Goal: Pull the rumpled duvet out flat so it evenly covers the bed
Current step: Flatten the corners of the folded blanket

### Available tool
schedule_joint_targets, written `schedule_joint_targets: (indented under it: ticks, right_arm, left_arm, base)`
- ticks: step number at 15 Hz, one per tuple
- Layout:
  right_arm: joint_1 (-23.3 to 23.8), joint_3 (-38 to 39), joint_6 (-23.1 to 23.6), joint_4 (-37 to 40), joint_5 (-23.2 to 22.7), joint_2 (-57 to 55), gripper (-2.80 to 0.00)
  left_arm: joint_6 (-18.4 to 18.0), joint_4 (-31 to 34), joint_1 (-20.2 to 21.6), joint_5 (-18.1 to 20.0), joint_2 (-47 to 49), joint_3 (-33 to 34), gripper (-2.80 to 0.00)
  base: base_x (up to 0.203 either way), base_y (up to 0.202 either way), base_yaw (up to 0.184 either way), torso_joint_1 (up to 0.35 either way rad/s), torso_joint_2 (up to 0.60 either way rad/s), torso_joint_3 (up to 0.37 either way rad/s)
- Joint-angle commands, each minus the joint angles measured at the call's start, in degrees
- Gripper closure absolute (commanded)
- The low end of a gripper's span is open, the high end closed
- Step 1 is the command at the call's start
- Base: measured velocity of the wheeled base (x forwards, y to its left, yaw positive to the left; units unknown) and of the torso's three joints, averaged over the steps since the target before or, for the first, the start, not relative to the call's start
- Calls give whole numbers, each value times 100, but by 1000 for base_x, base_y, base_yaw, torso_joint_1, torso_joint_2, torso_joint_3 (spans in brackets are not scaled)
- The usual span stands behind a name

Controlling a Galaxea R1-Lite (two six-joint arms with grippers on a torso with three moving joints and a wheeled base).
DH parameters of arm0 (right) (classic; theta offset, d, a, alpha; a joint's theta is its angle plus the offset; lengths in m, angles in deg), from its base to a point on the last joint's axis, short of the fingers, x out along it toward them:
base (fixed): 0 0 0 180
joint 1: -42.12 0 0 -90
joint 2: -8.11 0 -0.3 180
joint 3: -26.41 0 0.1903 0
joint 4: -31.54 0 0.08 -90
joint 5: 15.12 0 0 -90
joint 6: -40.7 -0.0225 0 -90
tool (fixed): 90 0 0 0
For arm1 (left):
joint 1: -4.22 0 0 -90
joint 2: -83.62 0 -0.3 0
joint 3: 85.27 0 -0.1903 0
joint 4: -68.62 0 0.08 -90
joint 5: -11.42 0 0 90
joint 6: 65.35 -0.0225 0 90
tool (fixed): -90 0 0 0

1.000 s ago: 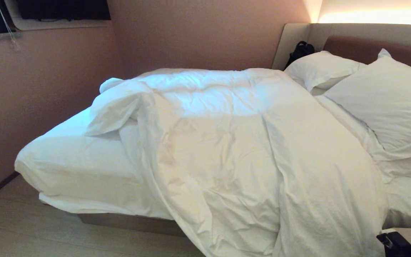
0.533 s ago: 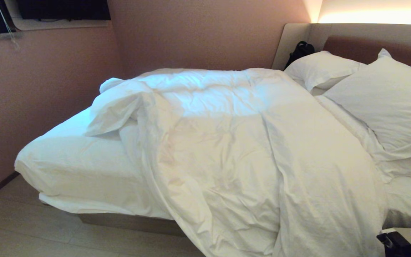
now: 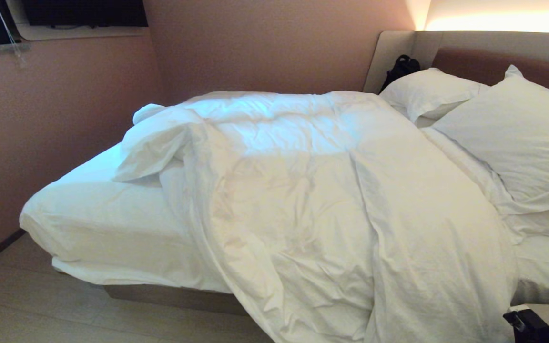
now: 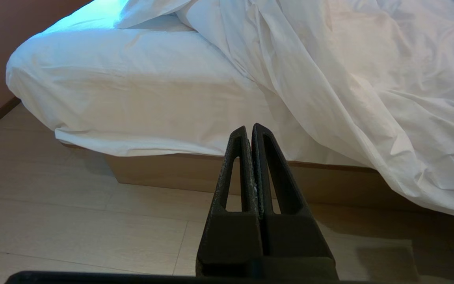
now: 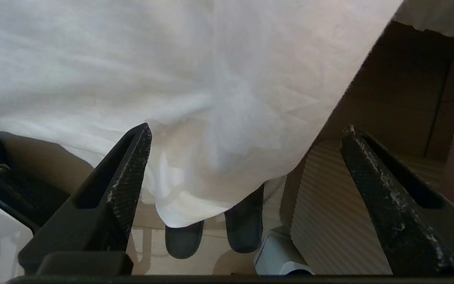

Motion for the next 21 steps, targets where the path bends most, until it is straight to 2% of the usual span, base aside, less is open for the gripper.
schedule_joint_targets:
  ticks: [1,7,9,11,16,21]
  right_arm:
    - [0,6,10,-44,-66,74,-280]
    - [15,204,-132,-26,-540,616,-280]
    - [43,328,-355,-17,-928,1014,-280]
    - [140,459,-516,-9,-1367,1269,0]
    - [159,886,-568,-1,-2091,1591,0]
    - [-11,944,-703,114,-2104,1669,0]
  left_arm:
    - [-2,0,5,-1,-2,5,0]
    - [-2,0,5,-1,-2,5,0]
    - [-2,0,5,-1,-2,5,0]
    - [-2,0,5,-1,-2,5,0]
    - [-2,0,5,8,-2,5,0]
    - [-2,0,5,2,-2,-2,0]
  base:
    - [0,0,0,0,0,0]
    - [0,0,0,0,0,0]
    - [0,0,0,0,0,0]
    - [0,0,0,0,0,0]
    - [0,0,0,0,0,0]
    - [0,0,0,0,0,0]
